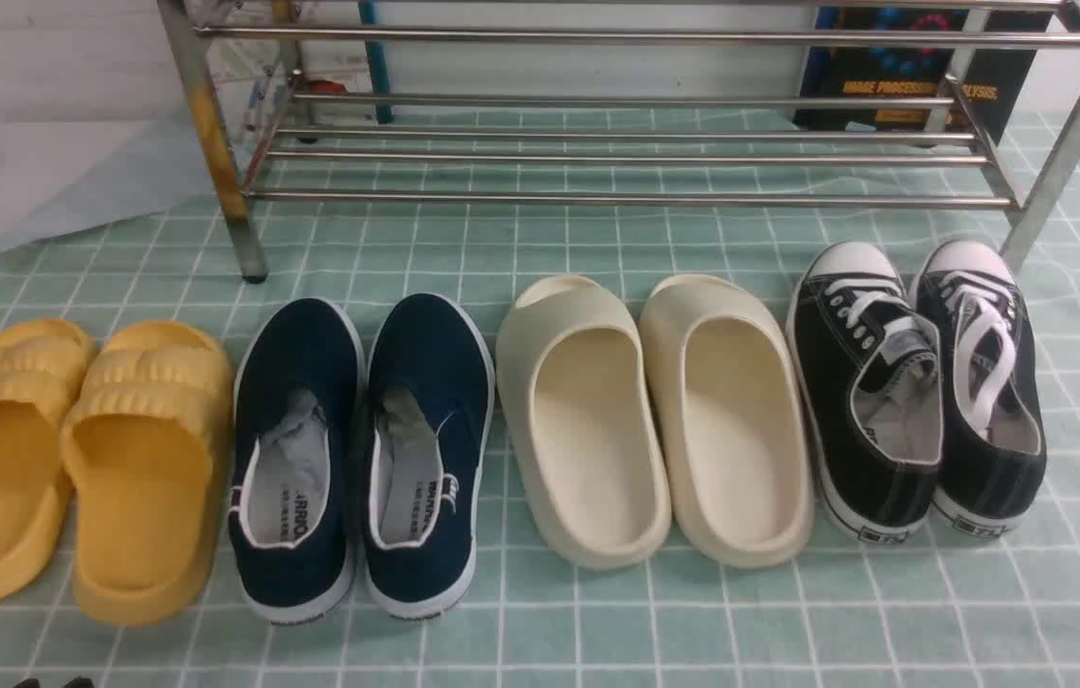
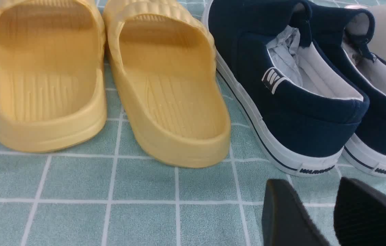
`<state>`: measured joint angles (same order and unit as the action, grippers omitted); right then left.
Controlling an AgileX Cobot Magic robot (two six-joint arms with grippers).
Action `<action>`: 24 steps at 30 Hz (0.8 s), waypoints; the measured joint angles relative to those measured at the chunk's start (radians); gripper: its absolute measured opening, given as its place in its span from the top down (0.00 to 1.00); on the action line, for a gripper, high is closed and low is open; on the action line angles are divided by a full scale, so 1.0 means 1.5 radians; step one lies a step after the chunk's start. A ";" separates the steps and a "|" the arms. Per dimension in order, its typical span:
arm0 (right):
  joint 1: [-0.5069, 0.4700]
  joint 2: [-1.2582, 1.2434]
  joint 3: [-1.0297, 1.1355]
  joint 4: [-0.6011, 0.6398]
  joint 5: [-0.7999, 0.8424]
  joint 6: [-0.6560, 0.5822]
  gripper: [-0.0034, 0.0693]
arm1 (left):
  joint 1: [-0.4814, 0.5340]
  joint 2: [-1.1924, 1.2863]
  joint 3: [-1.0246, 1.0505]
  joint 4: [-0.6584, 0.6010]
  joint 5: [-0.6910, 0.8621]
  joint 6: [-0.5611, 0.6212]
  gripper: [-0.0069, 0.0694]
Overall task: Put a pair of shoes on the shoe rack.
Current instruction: Use the right arm to grab the shoe closest to it
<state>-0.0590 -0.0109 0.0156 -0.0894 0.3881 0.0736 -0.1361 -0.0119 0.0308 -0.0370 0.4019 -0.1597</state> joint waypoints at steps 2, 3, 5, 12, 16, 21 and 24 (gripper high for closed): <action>0.000 0.000 0.000 -0.006 -0.001 0.000 0.73 | 0.000 0.000 0.000 0.000 0.000 0.000 0.60; 0.000 0.000 0.000 -0.009 -0.001 0.000 0.72 | 0.000 0.000 0.000 0.000 0.000 0.000 0.60; 0.000 0.000 0.000 -0.009 -0.002 0.000 0.72 | 0.000 0.000 0.000 0.000 0.000 0.000 0.60; 0.000 0.000 0.000 -0.009 -0.002 0.000 0.72 | 0.000 0.000 0.000 0.000 0.000 0.000 0.60; 0.000 0.000 0.000 -0.009 -0.002 0.000 0.72 | 0.000 0.000 0.000 0.000 0.000 0.000 0.60; 0.000 0.000 0.000 -0.018 -0.003 0.000 0.71 | 0.000 0.000 0.000 0.000 0.000 0.000 0.60; 0.000 0.000 0.001 -0.022 -0.011 0.000 0.70 | 0.000 0.000 0.000 0.000 0.000 0.000 0.60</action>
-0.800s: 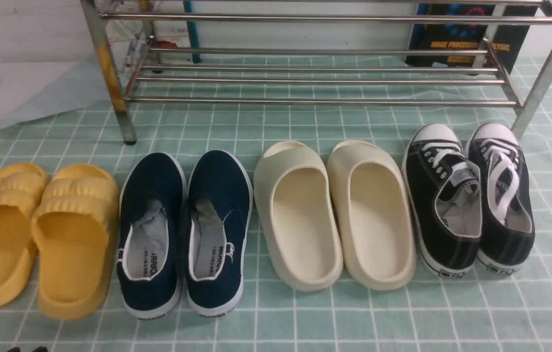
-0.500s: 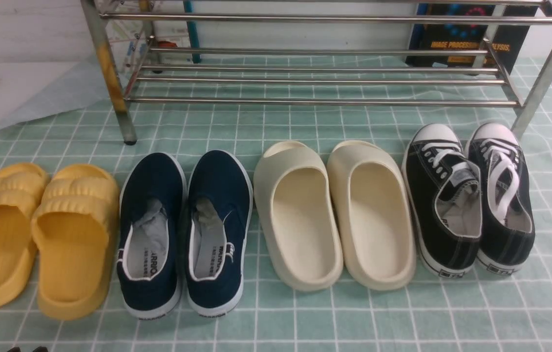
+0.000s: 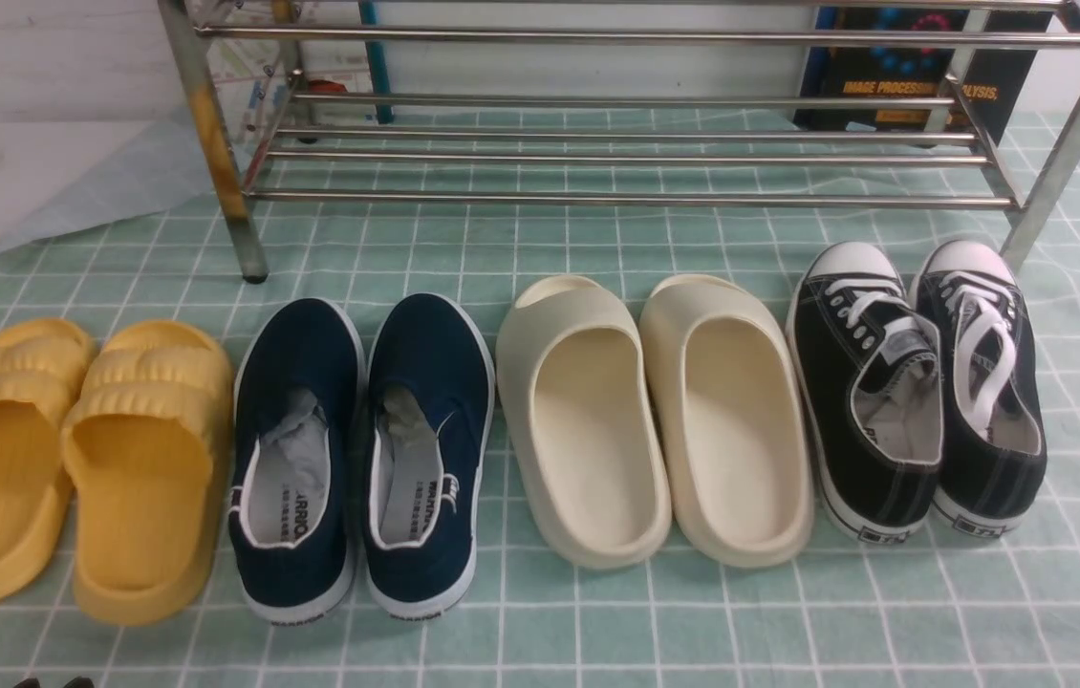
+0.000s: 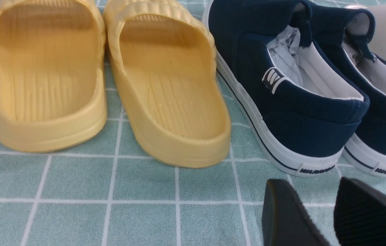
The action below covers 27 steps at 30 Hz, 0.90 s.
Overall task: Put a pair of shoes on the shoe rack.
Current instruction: Use the right arm to grab the shoe closest to it
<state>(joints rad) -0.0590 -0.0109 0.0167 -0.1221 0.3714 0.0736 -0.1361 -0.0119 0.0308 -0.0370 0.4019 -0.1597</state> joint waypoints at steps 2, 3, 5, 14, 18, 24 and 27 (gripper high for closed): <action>0.000 0.000 0.002 -0.002 -0.011 0.000 0.70 | 0.000 0.000 0.000 0.000 0.000 0.000 0.60; 0.000 0.000 0.004 -0.002 -0.019 0.000 0.70 | 0.000 0.000 0.000 0.000 0.000 0.000 0.60; 0.000 0.000 0.005 -0.002 -0.032 0.000 0.70 | 0.000 0.000 0.000 0.000 0.000 0.000 0.60; 0.000 0.000 0.006 -0.041 -0.212 0.000 0.68 | 0.000 0.000 0.000 0.000 0.000 0.000 0.60; 0.000 0.000 0.006 -0.047 -0.299 0.002 0.67 | 0.000 0.000 0.000 0.000 0.000 0.000 0.60; 0.000 0.000 0.006 -0.052 -0.474 0.109 0.67 | 0.000 0.000 0.000 0.000 0.000 0.000 0.60; 0.000 0.000 0.006 -0.052 -0.545 0.144 0.67 | 0.000 0.000 0.000 0.000 0.000 0.000 0.60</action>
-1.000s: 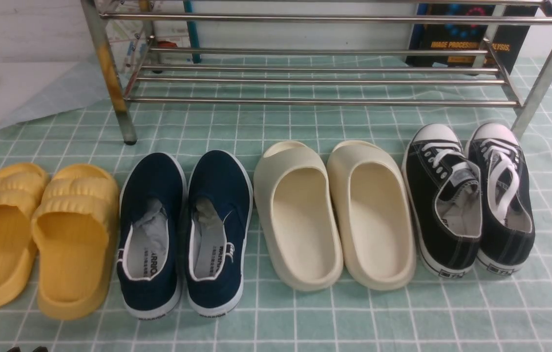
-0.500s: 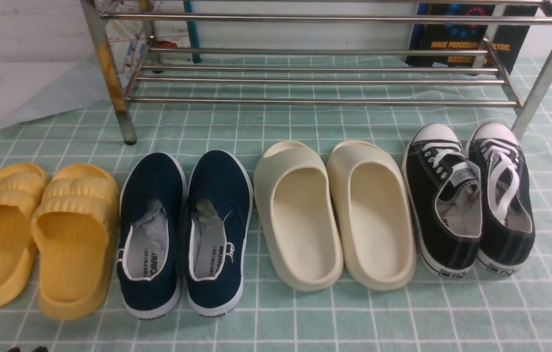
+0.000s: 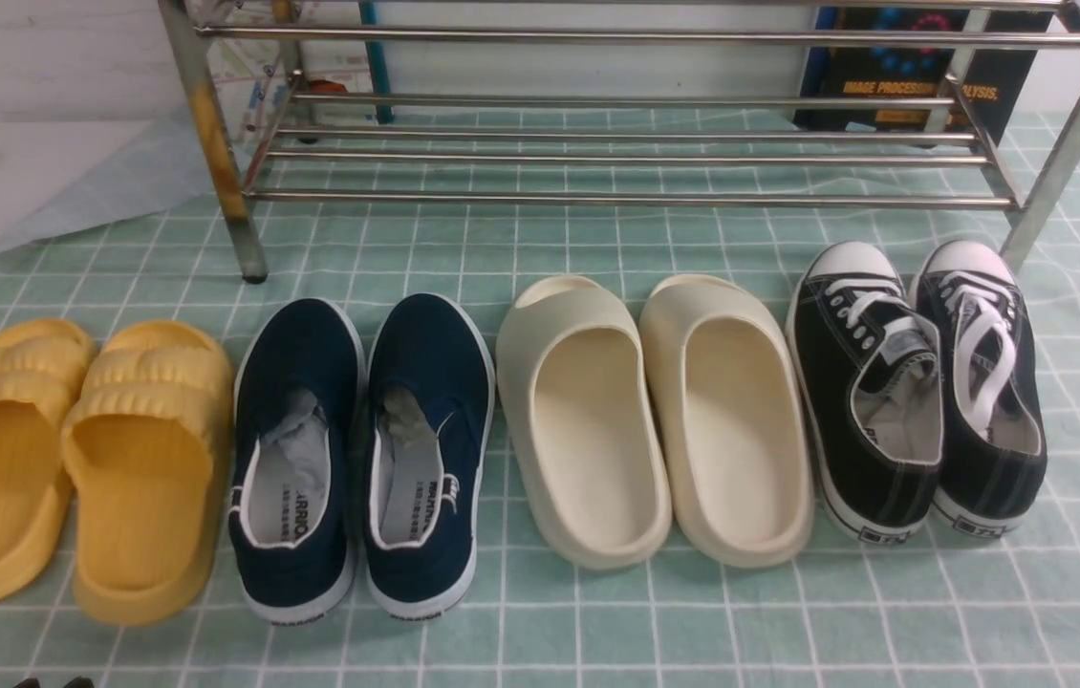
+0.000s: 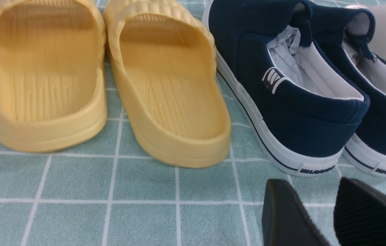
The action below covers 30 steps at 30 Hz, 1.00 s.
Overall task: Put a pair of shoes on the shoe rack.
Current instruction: Use the right arm to grab the shoe closest to it
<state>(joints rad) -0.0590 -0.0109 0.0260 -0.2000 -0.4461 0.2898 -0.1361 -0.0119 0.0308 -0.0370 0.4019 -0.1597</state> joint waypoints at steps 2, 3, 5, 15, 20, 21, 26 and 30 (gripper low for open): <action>0.000 0.000 -0.009 -0.002 -0.015 0.005 0.69 | 0.000 0.000 0.000 0.000 0.000 0.000 0.60; 0.000 0.000 -0.009 -0.002 -0.015 0.005 0.70 | 0.000 0.000 0.000 0.000 0.000 0.000 0.60; 0.000 0.005 -0.053 -0.004 -0.005 0.005 0.79 | 0.000 0.000 0.000 0.000 0.000 0.000 0.60; 0.000 0.202 -0.317 -0.005 0.194 -0.052 0.94 | 0.000 0.000 0.000 0.000 0.000 0.000 0.60; 0.000 0.415 -0.478 0.011 0.456 -0.057 0.94 | 0.000 0.000 0.000 0.000 0.000 0.000 0.60; 0.000 0.423 -0.484 0.014 0.468 -0.057 0.94 | 0.000 0.000 0.000 0.000 0.000 0.000 0.60; 0.025 0.601 -0.604 0.114 0.741 -0.129 0.94 | 0.000 0.000 0.000 0.000 0.000 0.000 0.60; 0.095 0.730 -0.674 0.203 0.855 -0.226 0.93 | 0.000 0.000 0.000 0.000 0.000 0.000 0.60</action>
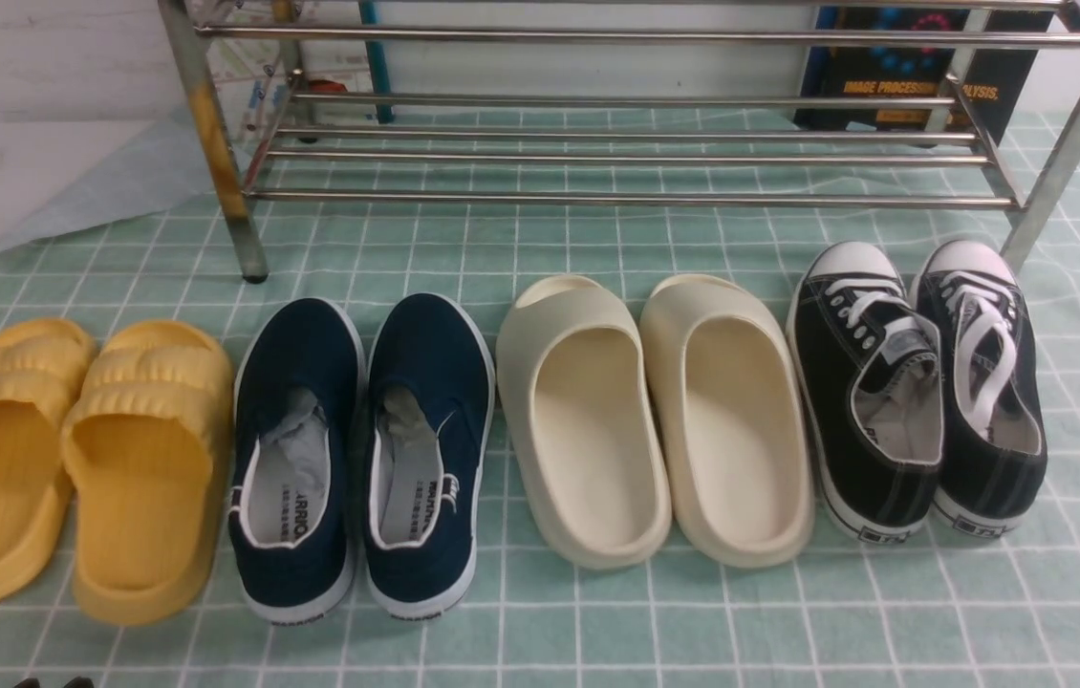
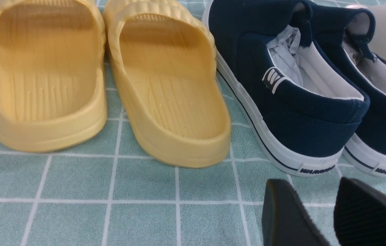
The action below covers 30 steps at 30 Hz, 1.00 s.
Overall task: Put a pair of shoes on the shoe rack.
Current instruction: Use the right arm to grab the shoe closest to it
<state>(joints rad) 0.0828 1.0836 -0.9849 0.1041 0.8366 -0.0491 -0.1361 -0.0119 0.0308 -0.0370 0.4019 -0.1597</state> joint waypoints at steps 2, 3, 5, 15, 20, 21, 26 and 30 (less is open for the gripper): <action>0.050 0.084 -0.035 0.030 0.035 -0.019 0.91 | 0.000 0.000 0.000 0.000 0.000 0.000 0.60; 0.068 0.114 -0.046 0.033 0.041 -0.021 0.89 | 0.000 0.000 0.000 0.000 0.000 0.000 0.60; 0.097 0.166 -0.066 0.031 0.051 -0.021 0.83 | 0.000 0.000 0.000 0.000 0.000 0.000 0.60; 0.155 0.396 -0.176 -0.002 0.039 -0.017 0.37 | 0.000 0.000 0.000 0.000 0.000 0.000 0.60; 0.155 0.476 -0.210 -0.037 0.020 0.045 0.31 | 0.000 0.000 0.000 0.000 0.000 0.000 0.60; 0.155 0.487 -0.211 -0.042 0.012 0.057 0.31 | 0.000 0.000 0.000 0.000 0.000 0.000 0.60; 0.155 0.523 -0.213 -0.041 -0.008 0.081 0.41 | 0.000 0.000 0.000 0.000 0.000 0.000 0.60; 0.158 0.544 -0.220 -0.027 -0.013 0.084 0.62 | 0.000 0.000 0.000 0.000 0.000 0.000 0.60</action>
<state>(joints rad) 0.3195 1.9001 -1.3146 0.0628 0.8176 0.0767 -0.1361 -0.0119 0.0308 -0.0370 0.4019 -0.1597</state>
